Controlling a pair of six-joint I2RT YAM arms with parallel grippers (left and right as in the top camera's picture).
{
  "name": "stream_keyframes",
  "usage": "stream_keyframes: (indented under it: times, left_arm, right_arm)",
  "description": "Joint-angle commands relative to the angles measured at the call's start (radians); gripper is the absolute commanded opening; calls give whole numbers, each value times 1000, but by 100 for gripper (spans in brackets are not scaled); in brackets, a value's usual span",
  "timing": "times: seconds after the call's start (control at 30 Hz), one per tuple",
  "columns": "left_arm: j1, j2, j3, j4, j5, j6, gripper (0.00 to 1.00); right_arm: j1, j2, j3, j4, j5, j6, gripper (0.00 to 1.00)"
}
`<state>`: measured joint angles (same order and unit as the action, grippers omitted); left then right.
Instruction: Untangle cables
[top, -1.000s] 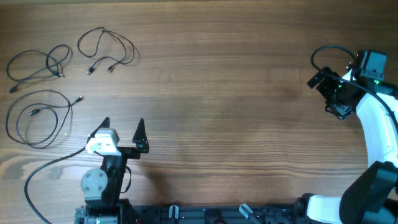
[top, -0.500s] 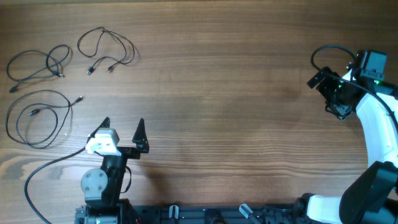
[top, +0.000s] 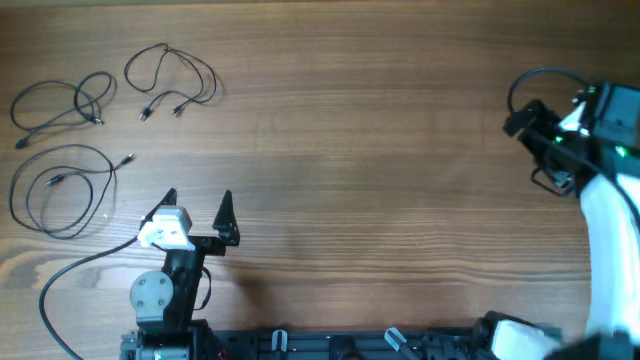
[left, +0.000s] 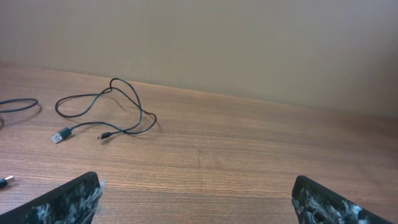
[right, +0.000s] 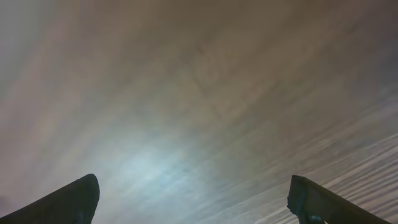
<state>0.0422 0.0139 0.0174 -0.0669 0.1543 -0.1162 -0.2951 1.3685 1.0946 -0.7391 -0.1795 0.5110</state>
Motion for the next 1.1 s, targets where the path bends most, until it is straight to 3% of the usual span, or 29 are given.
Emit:
stream_keyframes:
  times: [0.0, 0.33, 0.57, 0.7, 0.83, 1.07]
  left_arm:
    - [0, -10, -11, 5, 11, 19, 100]
    - [0, -10, -11, 5, 11, 19, 100]
    - [0, -10, -11, 5, 11, 19, 100]
    - [0, -10, -11, 5, 11, 19, 100]
    - [0, -10, -11, 5, 11, 19, 100]
    - [0, -10, -11, 5, 11, 19, 100]
  right_arm:
    - [7, -243, 10, 2, -2, -11, 100]
    - [7, -673, 10, -57, 18, -13, 100]
    - [45, -768, 10, -269, 33, -11, 100]
    - [93, -841, 9, -277, 97, -14, 99]
    - [99, -928, -55, -203, 89, -55, 100]
    - [101, -1109, -337, 124, -34, -158, 100]
